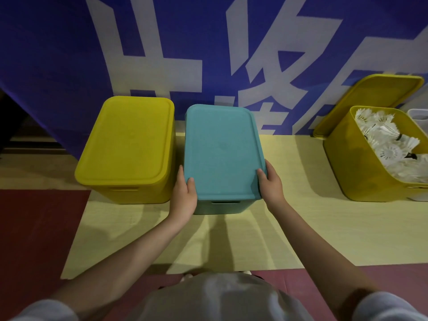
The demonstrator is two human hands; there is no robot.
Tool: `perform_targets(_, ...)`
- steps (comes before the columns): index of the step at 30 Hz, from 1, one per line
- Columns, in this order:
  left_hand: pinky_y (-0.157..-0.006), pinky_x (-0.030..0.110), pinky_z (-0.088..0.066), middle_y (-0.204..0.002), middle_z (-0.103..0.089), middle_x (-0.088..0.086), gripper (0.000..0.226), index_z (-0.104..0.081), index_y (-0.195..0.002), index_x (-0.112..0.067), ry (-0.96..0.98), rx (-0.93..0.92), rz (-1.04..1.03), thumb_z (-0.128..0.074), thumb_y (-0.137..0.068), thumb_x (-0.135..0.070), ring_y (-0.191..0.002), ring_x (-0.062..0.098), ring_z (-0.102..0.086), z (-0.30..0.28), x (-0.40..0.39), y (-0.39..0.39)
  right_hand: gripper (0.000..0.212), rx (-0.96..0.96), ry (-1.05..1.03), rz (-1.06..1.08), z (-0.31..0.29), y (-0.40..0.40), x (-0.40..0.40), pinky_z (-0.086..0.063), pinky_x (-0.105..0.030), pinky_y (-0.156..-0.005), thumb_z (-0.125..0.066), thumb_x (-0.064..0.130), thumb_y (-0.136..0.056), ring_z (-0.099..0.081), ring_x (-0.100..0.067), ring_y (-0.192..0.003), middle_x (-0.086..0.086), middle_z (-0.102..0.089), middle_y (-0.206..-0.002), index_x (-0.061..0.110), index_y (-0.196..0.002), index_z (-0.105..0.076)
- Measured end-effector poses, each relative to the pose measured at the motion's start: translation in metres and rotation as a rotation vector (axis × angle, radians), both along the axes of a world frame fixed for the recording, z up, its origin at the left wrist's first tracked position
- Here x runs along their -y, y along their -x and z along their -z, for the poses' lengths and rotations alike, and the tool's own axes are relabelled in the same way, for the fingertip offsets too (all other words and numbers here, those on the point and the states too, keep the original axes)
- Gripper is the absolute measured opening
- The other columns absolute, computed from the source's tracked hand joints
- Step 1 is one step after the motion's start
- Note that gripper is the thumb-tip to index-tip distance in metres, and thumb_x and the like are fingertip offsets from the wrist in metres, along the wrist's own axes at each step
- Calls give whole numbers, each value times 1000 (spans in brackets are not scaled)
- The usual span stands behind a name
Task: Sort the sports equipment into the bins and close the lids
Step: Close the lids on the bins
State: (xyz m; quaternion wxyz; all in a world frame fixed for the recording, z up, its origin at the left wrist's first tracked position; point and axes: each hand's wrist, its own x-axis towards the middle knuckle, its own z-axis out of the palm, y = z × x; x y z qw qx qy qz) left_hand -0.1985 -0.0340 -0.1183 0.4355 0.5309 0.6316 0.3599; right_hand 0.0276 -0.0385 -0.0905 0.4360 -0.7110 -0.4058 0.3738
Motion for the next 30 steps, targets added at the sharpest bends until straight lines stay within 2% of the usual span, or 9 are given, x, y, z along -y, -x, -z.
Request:
perform_targets(2,-100,40,-48,-141,-45,-3,49,-18,-150,-25,-7,-8,6,-32,-103,-31,-124,13,-49,-1,0,0,39,-3,-5,-16,0,-1,1,-45,-28,-86,-38,22,-101,-53,-12,-109,7,-55,-126,25,-140,-43)
perform_targets(6,-96,34,-51,-138,-48,-5,48,-22,-149,-25,-27,-4,13,-34,-103,-27,-120,10,-51,-4,1,0,41,-16,-7,-19,5,-1,4,-49,-37,-97,-38,26,-101,-53,-11,-115,9,-55,-129,27,-142,-40)
perform_targets(14,-106,39,-44,-148,-37,-1,54,-12,-152,-25,-111,-91,40,-34,-103,-25,-129,13,-43,-2,-7,-5,45,19,-5,-96,10,-11,2,-44,-42,-106,-37,31,-102,-48,-10,-126,12,-48,-140,29,-147,-32)
perform_targets(16,-116,35,-28,-157,-21,4,54,-17,-152,-20,-186,-299,104,-36,-102,-20,-142,19,-25,-6,-9,1,48,-14,11,-109,10,-13,10,-39,-38,-110,-37,32,-103,-42,-10,-132,11,-41,-147,28,-150,-28)
perform_targets(18,-118,35,-15,-160,-10,7,50,-30,-149,-18,-398,-609,237,-43,-100,-22,-148,23,-6,-13,-13,4,48,-27,-9,-96,11,-16,23,-36,-32,-111,-38,33,-103,-39,-8,-134,11,-39,-149,26,-149,-30)
perform_targets(20,-117,36,-7,-160,-15,4,49,-38,-145,-23,-515,-807,469,-37,-98,-37,-148,21,-5,-23,-18,-3,44,-32,-34,-89,13,-21,35,-38,-28,-107,-40,32,-102,-43,-4,-130,12,-45,-144,24,-145,-39)
perform_targets(23,-119,37,-1,-160,-15,-7,56,-28,-149,-32,-462,-920,728,-21,-96,-51,-148,13,-7,-29,-24,-25,31,-128,-18,-58,9,-30,42,-52,-25,-91,-49,25,-99,-61,-8,-111,3,-64,-124,16,-126,-60)
perform_targets(27,-120,42,-3,-159,-16,-11,50,-24,-148,-38,-485,-934,779,-26,-99,-49,-147,14,-9,-29,-32,-45,8,-151,25,82,0,-24,39,-57,-30,-80,-66,21,-89,-69,-14,-86,1,-74,-88,17,-90,-73)
perform_targets(30,-119,44,-5,-158,-20,-11,52,-27,-147,-39,-497,-963,764,-21,-96,-51,-146,15,-12,-26,-33,-45,6,-232,-12,201,4,-9,40,-56,-33,-82,-67,16,-87,-69,-17,-84,-2,-74,-87,17,-89,-73)
